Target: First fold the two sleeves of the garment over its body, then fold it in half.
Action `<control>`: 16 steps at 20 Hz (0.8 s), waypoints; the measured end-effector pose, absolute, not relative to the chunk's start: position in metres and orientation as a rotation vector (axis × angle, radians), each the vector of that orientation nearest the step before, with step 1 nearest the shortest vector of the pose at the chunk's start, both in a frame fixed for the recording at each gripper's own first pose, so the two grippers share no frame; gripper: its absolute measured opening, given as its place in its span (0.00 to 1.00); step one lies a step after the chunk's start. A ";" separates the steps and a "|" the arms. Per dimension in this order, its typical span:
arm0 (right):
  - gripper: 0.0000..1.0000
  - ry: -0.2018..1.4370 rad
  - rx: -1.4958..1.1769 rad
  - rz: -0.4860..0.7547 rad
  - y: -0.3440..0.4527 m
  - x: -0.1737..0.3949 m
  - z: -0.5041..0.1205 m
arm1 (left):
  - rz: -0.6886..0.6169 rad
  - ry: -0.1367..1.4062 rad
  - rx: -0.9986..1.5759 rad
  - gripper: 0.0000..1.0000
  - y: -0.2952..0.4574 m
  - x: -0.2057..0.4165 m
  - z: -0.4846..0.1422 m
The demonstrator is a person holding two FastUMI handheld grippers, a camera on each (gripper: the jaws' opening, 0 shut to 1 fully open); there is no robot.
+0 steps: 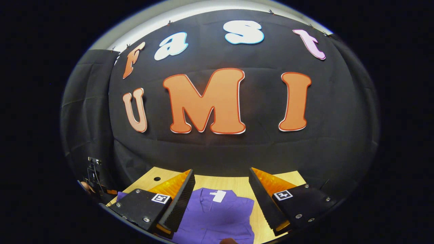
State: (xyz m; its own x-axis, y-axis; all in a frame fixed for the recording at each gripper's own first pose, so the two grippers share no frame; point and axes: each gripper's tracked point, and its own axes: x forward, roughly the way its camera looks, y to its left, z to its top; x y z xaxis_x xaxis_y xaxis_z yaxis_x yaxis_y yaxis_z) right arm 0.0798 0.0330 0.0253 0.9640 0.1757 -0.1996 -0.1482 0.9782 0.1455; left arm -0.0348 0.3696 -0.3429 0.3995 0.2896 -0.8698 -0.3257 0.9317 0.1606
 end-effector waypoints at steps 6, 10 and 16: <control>0.94 0.147 0.110 0.091 0.002 0.071 0.048 | 0.378 1.290 -0.070 0.98 0.372 -0.035 -0.404; 0.94 0.130 0.067 0.053 -0.009 0.067 0.057 | 0.407 1.387 -0.131 0.97 0.382 -0.047 -0.433; 0.94 0.134 0.056 0.029 -0.026 0.056 0.056 | 0.403 1.436 -0.202 1.00 0.386 -0.048 -0.455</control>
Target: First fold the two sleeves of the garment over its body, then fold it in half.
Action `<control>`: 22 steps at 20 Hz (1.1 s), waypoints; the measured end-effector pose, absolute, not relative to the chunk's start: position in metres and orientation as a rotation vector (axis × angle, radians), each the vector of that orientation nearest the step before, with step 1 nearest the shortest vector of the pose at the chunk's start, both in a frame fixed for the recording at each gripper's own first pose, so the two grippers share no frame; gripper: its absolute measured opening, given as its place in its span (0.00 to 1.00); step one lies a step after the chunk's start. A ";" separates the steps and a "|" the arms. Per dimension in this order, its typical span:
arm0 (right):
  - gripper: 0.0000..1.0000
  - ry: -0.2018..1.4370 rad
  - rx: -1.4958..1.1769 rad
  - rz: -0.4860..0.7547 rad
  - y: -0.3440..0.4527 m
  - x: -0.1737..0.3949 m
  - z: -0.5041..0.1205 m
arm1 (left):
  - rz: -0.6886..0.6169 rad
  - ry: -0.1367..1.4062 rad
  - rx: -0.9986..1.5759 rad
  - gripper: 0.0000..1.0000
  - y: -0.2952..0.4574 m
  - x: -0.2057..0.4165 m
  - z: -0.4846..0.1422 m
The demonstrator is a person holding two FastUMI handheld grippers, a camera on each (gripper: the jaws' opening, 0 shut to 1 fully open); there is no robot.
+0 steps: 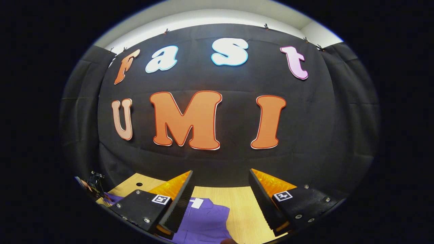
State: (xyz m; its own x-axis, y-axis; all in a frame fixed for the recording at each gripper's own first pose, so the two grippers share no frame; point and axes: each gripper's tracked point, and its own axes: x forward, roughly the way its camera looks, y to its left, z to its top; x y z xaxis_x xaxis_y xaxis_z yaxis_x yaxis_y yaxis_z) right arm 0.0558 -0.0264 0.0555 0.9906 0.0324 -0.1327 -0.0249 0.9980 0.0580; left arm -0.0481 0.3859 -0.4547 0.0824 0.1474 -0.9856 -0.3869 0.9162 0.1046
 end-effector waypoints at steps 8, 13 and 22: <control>0.94 0.155 0.063 0.026 -0.038 0.052 0.047 | 0.316 1.481 -0.215 0.43 0.365 -0.039 -0.457; 0.94 0.145 0.071 0.033 -0.051 0.051 0.050 | 0.320 1.449 -0.200 0.04 0.357 -0.033 -0.442; 0.94 0.102 0.075 0.049 -0.082 0.045 0.060 | 0.166 1.250 -0.058 0.03 0.293 0.020 -0.314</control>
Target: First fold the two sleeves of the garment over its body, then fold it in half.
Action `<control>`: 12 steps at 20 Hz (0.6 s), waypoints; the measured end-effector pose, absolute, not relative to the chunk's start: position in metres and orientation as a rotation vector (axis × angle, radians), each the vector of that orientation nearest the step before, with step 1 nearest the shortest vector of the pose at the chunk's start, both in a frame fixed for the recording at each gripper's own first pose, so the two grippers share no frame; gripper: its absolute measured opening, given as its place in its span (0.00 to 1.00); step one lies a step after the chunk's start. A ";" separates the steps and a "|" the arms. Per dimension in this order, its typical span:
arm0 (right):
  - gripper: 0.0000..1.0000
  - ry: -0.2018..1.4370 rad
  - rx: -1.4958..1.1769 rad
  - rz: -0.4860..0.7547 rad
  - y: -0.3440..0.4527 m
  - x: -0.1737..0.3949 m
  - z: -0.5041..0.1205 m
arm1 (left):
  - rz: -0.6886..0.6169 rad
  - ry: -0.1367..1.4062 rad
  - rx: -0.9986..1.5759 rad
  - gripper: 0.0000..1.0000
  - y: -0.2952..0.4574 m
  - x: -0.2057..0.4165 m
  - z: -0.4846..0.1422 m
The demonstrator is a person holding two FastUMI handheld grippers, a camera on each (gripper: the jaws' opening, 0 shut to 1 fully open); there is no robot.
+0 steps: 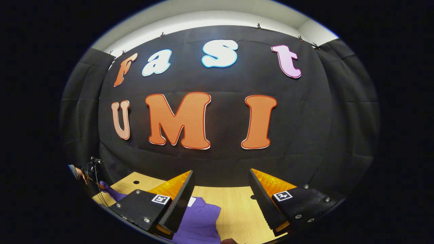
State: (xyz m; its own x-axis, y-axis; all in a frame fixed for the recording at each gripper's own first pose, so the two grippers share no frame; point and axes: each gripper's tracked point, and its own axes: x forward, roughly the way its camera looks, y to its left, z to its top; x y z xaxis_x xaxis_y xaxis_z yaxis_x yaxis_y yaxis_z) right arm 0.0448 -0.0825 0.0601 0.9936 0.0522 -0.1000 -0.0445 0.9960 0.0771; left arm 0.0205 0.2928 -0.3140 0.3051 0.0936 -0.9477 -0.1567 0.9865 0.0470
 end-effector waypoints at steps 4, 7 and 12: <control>0.94 0.075 0.066 0.041 -0.101 0.040 0.065 | 0.041 1.151 0.016 0.04 0.239 0.048 -0.239; 0.94 0.058 0.064 0.027 -0.118 0.035 0.065 | -0.061 1.084 0.053 0.03 0.214 0.060 -0.176; 0.94 0.051 0.085 0.010 -0.141 0.028 0.061 | -0.188 1.050 0.072 0.03 0.153 0.072 -0.113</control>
State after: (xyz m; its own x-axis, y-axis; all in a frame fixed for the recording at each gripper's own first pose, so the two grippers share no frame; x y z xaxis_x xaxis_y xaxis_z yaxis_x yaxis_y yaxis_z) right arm 0.0280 -0.1412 0.0605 0.9986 0.0122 -0.0506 -0.0078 0.9963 0.0856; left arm 0.0715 0.1526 -0.1135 0.4830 -0.1196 -0.8674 0.1887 0.9816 -0.0303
